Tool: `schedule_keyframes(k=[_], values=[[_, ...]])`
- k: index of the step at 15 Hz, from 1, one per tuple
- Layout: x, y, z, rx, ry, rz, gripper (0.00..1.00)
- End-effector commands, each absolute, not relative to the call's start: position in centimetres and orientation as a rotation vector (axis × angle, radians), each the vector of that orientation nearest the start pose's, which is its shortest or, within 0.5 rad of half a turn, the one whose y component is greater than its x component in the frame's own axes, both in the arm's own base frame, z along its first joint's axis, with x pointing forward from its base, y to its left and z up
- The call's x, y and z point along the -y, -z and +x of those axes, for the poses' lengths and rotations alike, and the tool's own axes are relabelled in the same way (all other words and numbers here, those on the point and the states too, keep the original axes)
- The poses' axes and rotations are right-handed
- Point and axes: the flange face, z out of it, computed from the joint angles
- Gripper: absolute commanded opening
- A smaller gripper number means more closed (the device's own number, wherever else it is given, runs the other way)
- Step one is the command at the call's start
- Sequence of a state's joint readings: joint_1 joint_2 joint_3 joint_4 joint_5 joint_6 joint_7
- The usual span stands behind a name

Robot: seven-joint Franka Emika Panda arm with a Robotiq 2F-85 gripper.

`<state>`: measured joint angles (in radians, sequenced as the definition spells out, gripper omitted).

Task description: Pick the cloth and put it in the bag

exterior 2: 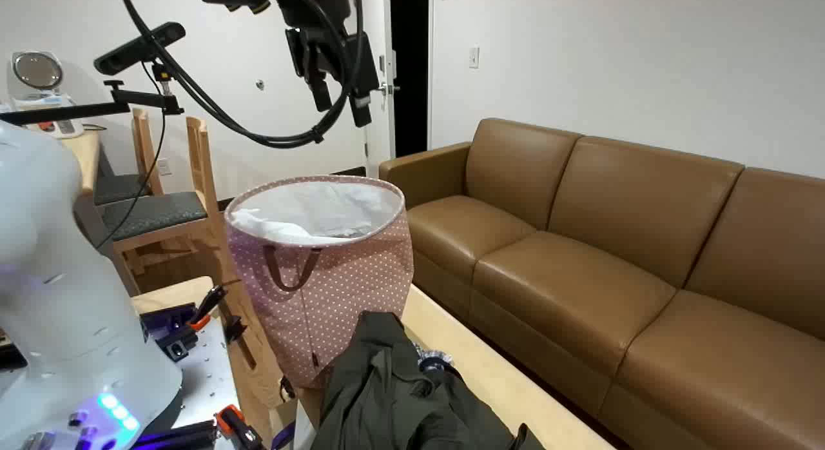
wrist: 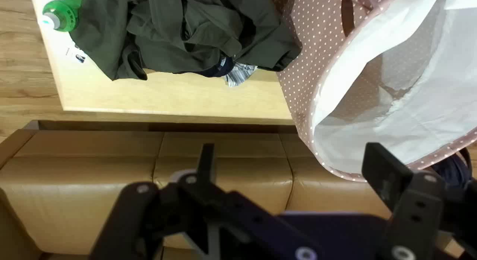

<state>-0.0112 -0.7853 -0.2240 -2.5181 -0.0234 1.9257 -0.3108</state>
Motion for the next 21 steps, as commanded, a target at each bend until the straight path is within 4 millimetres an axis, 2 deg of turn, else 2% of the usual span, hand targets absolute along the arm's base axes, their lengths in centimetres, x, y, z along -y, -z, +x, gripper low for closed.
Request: schedule_keyframes(k=[1,5,7,9,13,16,18,20,21], values=[[9.1,-54.0,32.6,0.200,0.314,-3.031,1.00],[9.1,-54.0,32.6,0.200,0.314,-3.031,1.00],[8.9,-53.4,34.5,0.242,0.269,-3.043,1.00],[8.7,-51.0,37.1,0.300,0.193,-3.022,1.00],[8.8,-43.8,42.0,0.403,0.073,-2.972,1.00],[8.9,-37.6,45.0,0.511,-0.044,-2.905,1.00],[9.0,-34.6,46.7,0.548,-0.093,-2.829,1.00],[9.2,-33.5,47.7,0.496,-0.149,-2.791,1.00],[9.4,-33.9,48.2,0.483,-0.148,-2.797,1.00]])
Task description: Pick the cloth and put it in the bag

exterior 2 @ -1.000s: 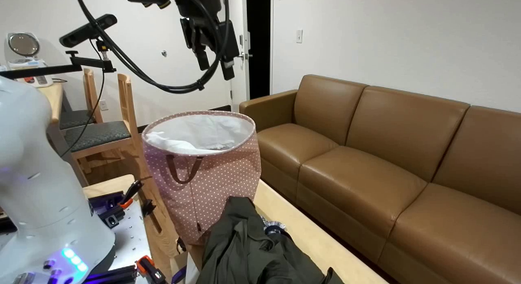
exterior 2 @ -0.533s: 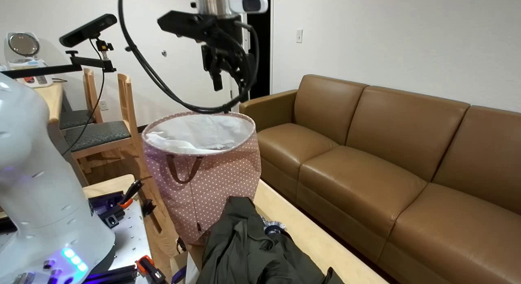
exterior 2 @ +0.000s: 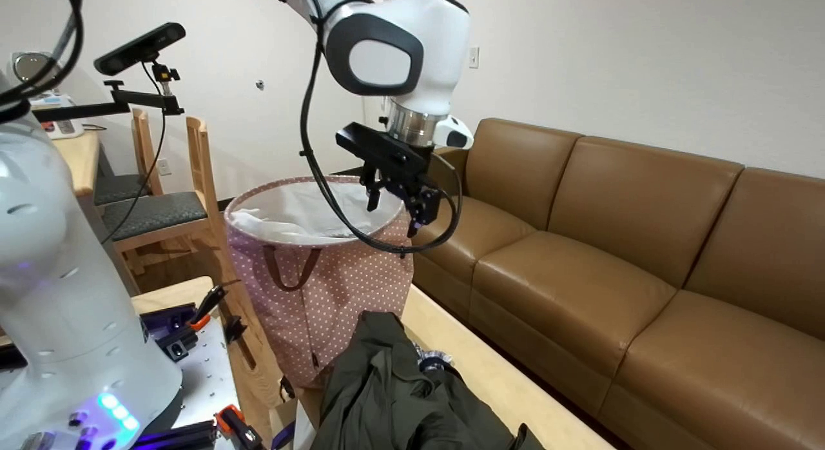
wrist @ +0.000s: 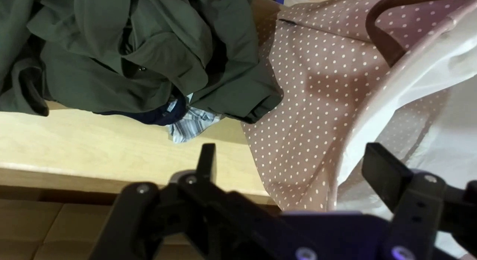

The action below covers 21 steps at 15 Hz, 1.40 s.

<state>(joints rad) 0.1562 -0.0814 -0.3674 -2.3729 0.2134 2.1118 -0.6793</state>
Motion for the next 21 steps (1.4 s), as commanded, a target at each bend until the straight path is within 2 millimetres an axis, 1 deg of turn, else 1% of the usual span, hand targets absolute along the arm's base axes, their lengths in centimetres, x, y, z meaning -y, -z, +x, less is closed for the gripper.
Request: schedule_keyframes(k=[1,3,4,9,10,11,12,13,14,16,17,18,19,20,21], values=[[8.9,-33.5,46.7,0.481,-0.138,-2.830,1.00],[9.1,-33.2,47.9,0.474,-0.161,-2.829,1.00],[9.1,-33.4,48.1,0.473,-0.162,-2.828,1.00],[9.2,-33.6,48.3,0.473,-0.159,-2.827,1.00],[9.3,-33.3,48.4,0.464,-0.163,-2.828,1.00],[9.6,-31.5,48.8,0.440,-0.209,-2.824,1.00],[9.8,-30.6,49.0,0.431,-0.237,-2.825,1.00],[10.1,-28.5,49.4,0.399,-0.263,-2.837,1.00],[10.4,-27.3,49.5,0.362,-0.268,-2.847,1.00],[10.5,-24.2,49.9,0.243,-0.257,-2.899,1.00],[10.4,-22.6,50.2,0.141,-0.231,-2.943,1.00],[10.3,-21.5,50.6,0.080,-0.224,-2.973,1.00],[9.9,-21.0,50.7,0.136,-0.304,-2.934,1.00],[10.2,-22.0,49.8,0.168,-0.264,-2.940,1.00],[9.8,-21.0,49.9,0.166,-0.289,-2.936,1.00]])
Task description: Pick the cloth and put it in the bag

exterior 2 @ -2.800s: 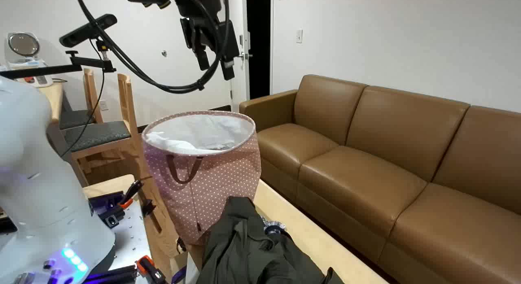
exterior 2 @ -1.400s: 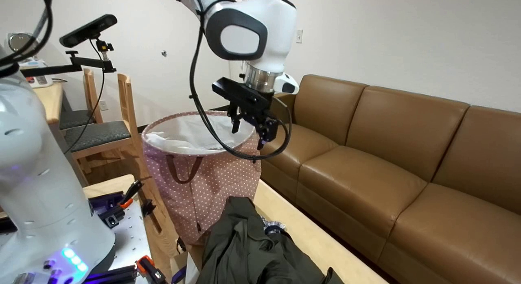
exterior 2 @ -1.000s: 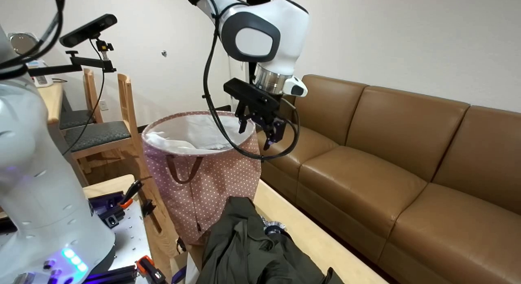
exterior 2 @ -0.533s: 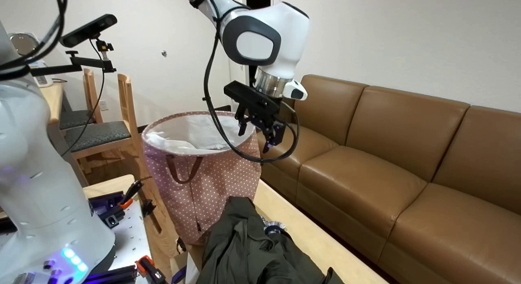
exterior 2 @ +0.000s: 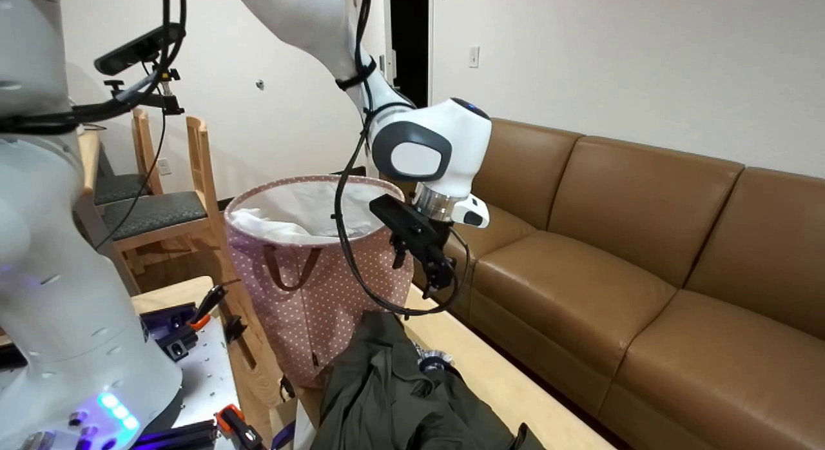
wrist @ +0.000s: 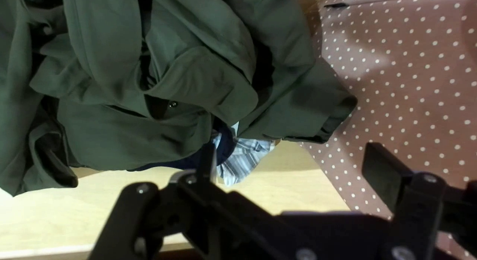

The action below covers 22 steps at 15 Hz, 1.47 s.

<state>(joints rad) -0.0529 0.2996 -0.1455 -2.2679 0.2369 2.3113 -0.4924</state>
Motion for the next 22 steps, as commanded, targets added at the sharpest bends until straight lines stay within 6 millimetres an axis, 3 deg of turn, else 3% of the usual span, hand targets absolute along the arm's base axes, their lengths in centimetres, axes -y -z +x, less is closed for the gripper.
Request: schedule_keyframes(k=[1,3,5,10,15,18,22], values=[[9.6,-20.5,50.2,0.164,-0.300,-2.935,1.00],[9.5,-20.4,50.4,0.095,-0.287,-2.961,1.00],[9.2,-18.9,50.7,-0.082,-0.264,-3.011,1.00],[9.4,-13.1,49.5,-0.412,-0.319,-3.098,1.00],[8.8,-7.2,47.3,-0.395,-0.530,-3.121,1.00],[9.4,-4.3,46.5,-0.384,-0.593,-3.092,1.00],[11.0,-1.0,46.0,-0.494,-0.659,-3.099,1.00]])
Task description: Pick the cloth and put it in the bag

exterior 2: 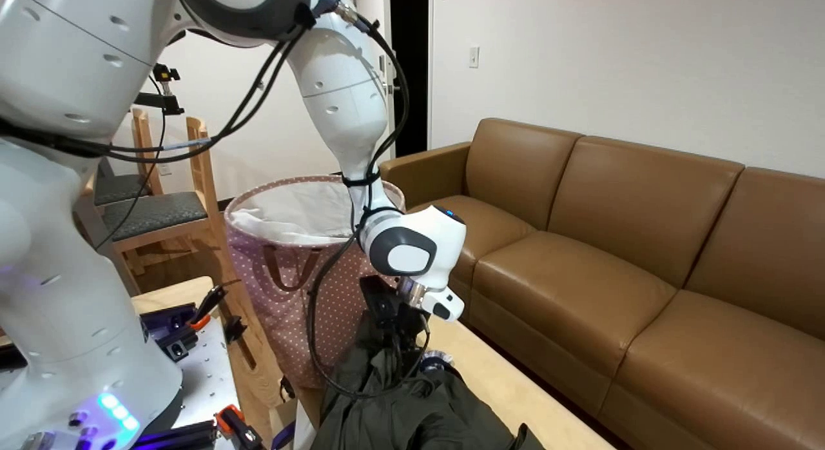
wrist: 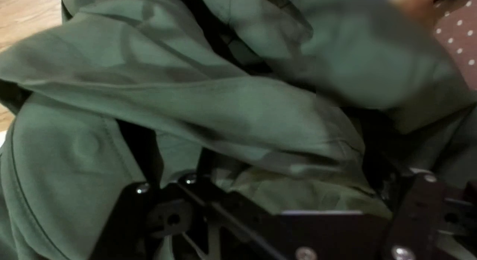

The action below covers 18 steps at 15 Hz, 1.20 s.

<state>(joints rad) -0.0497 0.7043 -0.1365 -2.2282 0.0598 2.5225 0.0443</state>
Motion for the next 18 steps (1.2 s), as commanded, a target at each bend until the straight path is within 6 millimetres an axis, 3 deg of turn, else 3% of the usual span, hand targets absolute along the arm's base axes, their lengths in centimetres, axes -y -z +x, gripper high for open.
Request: schedule_keyframes(k=[1,7,12,13,14,18], values=[[11.3,-0.4,46.0,-0.514,-0.672,-3.098,1.00],[14.6,3.0,46.4,-0.696,-0.718,-3.119,1.00],[15.8,5.4,47.5,-0.621,-0.730,-3.162,1.00],[15.8,5.7,47.7,-0.605,-0.730,-3.161,0.91],[15.9,6.0,47.9,-0.595,-0.732,-3.157,0.74],[15.9,6.4,48.5,-0.568,-0.746,-3.148,0.47]])
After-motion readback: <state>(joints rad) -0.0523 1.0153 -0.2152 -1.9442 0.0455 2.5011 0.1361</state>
